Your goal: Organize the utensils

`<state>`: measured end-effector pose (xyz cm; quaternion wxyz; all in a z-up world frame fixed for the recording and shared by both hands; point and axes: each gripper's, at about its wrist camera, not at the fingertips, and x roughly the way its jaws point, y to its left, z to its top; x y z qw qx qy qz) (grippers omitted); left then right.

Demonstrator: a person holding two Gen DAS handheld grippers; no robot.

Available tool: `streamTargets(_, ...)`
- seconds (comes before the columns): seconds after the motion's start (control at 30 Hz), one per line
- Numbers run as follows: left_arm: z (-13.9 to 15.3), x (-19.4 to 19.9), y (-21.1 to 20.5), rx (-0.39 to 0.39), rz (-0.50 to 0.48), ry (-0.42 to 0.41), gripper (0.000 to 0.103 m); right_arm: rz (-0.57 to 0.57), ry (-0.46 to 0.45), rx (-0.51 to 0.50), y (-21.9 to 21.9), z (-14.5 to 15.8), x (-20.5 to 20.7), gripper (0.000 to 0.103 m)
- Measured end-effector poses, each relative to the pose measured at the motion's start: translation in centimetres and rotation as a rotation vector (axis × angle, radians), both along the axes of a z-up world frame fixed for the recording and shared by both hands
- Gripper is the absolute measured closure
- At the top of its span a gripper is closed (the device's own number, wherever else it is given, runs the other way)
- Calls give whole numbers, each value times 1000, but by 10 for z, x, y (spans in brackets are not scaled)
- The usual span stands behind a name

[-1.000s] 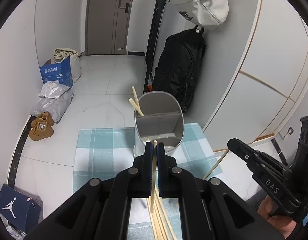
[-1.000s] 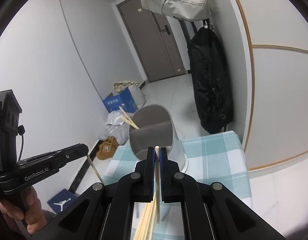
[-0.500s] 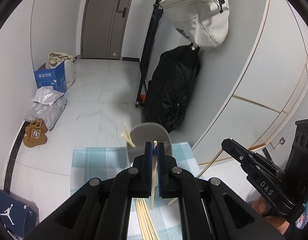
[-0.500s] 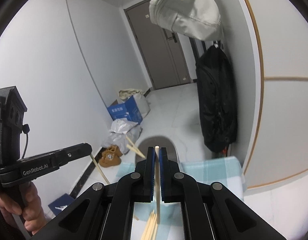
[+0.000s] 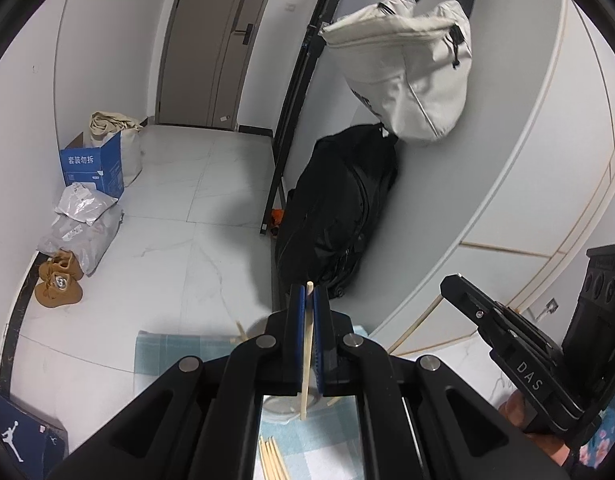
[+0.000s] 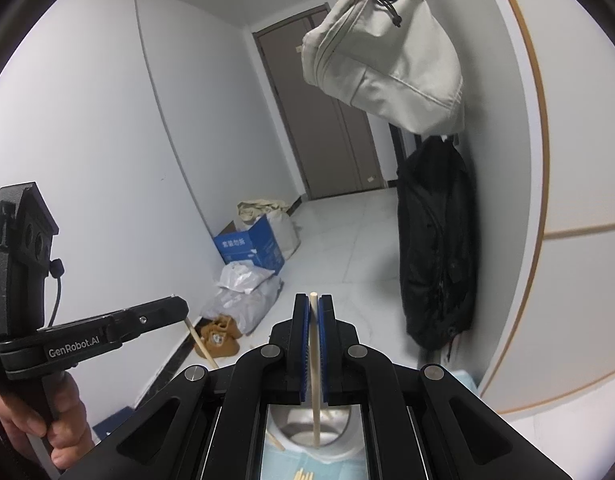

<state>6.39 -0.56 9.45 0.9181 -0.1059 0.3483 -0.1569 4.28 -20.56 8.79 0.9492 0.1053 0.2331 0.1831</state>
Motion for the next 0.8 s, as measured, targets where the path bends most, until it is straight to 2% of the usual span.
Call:
streamTargets(0.37,1,38,23,-104,95,-28,103,-5,-11,-22,6,13,42,99)
streamTargets(0.5,-8,54,31,-123,117,1,103,-11,-18,-42,15,13,54,99)
streamTargets(0.8,-26,67,50,-194,173,11,103,20,-39,-117,47,4,73,99)
